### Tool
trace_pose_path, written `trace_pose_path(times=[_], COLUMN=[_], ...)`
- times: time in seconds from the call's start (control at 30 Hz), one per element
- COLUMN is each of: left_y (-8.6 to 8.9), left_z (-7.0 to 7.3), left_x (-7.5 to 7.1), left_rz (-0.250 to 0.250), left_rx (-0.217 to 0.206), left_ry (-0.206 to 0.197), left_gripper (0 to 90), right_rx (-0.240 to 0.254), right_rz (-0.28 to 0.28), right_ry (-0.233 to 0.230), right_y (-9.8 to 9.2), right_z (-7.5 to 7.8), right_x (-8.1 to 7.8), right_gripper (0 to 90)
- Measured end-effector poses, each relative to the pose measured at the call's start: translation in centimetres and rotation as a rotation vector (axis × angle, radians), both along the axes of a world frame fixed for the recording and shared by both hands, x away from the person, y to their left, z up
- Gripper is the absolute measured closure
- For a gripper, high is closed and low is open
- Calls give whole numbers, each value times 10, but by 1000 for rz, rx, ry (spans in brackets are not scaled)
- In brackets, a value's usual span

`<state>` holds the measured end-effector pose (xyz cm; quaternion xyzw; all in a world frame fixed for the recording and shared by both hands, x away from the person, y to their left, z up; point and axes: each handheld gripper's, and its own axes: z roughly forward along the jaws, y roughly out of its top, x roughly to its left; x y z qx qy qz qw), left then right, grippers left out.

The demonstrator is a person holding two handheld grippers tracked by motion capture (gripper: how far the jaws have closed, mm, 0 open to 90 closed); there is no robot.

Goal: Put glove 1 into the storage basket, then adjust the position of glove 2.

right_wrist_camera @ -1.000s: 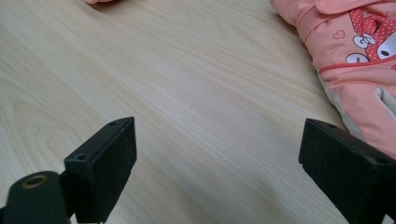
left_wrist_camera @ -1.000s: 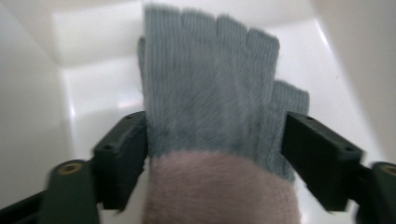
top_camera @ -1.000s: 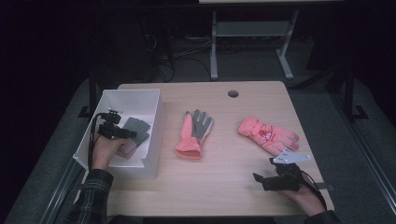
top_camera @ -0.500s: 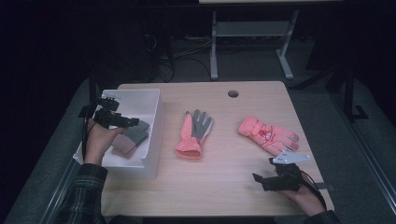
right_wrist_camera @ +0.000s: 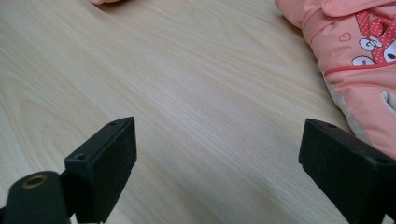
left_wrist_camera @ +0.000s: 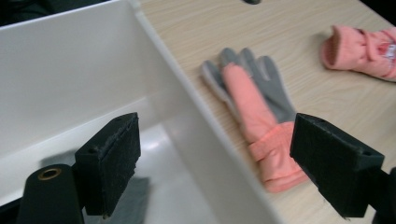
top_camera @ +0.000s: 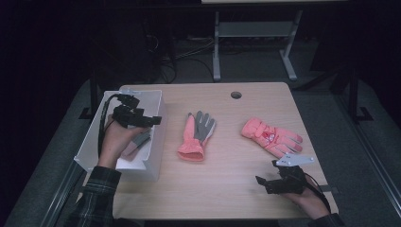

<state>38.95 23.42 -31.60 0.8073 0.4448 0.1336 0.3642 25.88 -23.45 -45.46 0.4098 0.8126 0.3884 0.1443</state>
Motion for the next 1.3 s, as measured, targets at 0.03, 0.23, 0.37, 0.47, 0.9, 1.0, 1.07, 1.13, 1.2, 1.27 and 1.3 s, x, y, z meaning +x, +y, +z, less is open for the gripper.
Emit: trace_pose_path(times=[0.03, 0.23, 0.37, 0.47, 0.9, 1.0, 1.07, 1.13, 1.2, 1.27, 1.3], left_y=[-6, -35, -58, -72, -116, -122, -125, -127, -127, -126, -125], left_z=[1, 7, 7, 5, -29, -43, -55, -68, -80, -91, -96], left_x=[-1, -6, -8, -9, 2, 11, 17, 22, 26, 30, 31], left_rz=[-10, -63, -104, -127, -160, -152, -147, -134, -120, -108, -100], left_rx=[-5, -22, -28, -27, -22, 5, 30, 26, 43, 58, 62], left_ry=[-2, -15, -25, -25, -6, 14, 35, 58, 72, 87, 92], left_gripper=[158, 161, 182, 240, 820, 896, 897, 897, 896, 897, 896], right_rx=[-1, -4, -2, 1, 0, 0, 2, 1, 3, 5, 4], right_rz=[2, 9, 12, 12, 31, 36, 37, 40, 40, 42, 43], right_ry=[-2, -4, -5, -4, -10, -8, -6, -7, -6, -5, -5], right_y=[0, 0, 0, 1, 2, 3, 3, 2, 3, 3, 3], right_z=[0, 0, 1, 1, 2, 1, 1, 2, 2, 2, 1], right_x=[0, 0, 0, -1, 0, -1, 0, 0, -1, 0, 0], right_gripper=[110, 110, 110, 110, 110, 110, 110, 110, 110, 110, 110])
